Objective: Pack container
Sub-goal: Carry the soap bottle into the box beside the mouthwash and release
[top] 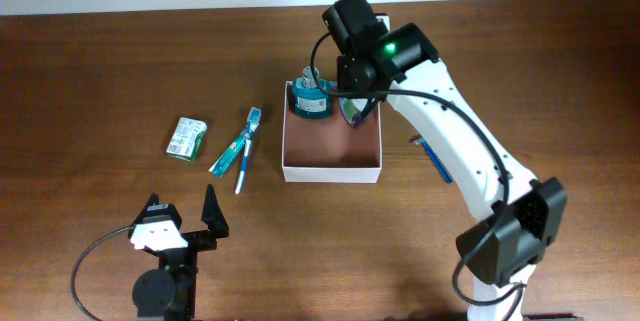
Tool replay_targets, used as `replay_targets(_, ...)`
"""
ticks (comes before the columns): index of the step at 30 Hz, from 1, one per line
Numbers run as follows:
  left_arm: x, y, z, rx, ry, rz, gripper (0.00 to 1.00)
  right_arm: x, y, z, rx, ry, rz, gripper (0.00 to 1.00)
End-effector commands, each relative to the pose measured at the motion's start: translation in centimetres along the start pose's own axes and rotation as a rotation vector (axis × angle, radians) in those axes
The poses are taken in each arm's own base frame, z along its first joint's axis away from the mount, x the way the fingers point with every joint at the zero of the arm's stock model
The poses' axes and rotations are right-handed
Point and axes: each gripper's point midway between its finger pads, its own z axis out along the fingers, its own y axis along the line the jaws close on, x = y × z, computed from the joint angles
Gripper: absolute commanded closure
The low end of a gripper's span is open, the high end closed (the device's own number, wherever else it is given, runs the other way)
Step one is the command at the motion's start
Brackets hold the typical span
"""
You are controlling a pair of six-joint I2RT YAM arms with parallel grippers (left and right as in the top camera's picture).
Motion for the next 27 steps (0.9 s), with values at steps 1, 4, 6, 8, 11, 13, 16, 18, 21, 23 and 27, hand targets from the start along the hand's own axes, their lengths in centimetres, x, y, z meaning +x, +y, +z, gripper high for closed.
replay_targets(1, 0.1, -0.1, 0.0, 0.008, -0.002, 0.019, 0.01, -1.0, 0.0, 0.2, 0.026, -0.036, 0.029, 0.86)
replay_targets(4, 0.1, -0.1, 0.0, 0.008, -0.002, 0.019, 0.01, -0.9, -0.2, 1.2, 0.058, -0.029, 0.032, 0.86)
replay_targets(6, 0.1, -0.1, 0.0, 0.008, -0.002, 0.019, 0.01, -0.9, -0.2, 1.7, 0.069, -0.028, 0.047, 0.86)
replay_targets(8, 0.1, -0.1, 0.0, 0.008, -0.002, 0.019, 0.01, -1.0, -0.2, 2.1, 0.079, -0.032, 0.046, 0.86)
replay_targets(11, 0.1, -0.1, 0.0, 0.008, -0.002, 0.019, 0.01, -1.2, 0.0, 2.6, 0.075, -0.039, 0.049, 0.86)
replay_targets(13, 0.1, -0.1, 0.0, 0.008, -0.002, 0.019, 0.01, -1.5, 0.2, 2.9, 0.076, -0.05, 0.052, 0.86)
replay_targets(16, 0.1, -0.1, 0.0, 0.008, -0.002, 0.019, 0.01, -1.7, -0.1, 3.3, 0.097, -0.06, 0.055, 0.86)
replay_targets(18, 0.1, -0.1, 0.0, 0.008, -0.002, 0.019, 0.01, -1.7, 0.0, 3.7, 0.098, -0.059, 0.055, 0.86)
replay_targets(21, 0.1, -0.1, 0.0, 0.008, -0.002, 0.019, 0.01, -1.6, 0.1, 4.4, 0.106, -0.054, 0.052, 0.86)
replay_targets(23, 0.1, -0.1, 0.0, 0.008, -0.002, 0.019, 0.01, -1.4, 0.2, 5.0, 0.111, -0.042, 0.048, 0.86)
replay_targets(27, 0.1, -0.1, 0.0, 0.008, -0.002, 0.019, 0.01, -1.1, 0.2, 5.4, 0.117, -0.031, 0.043, 0.8)
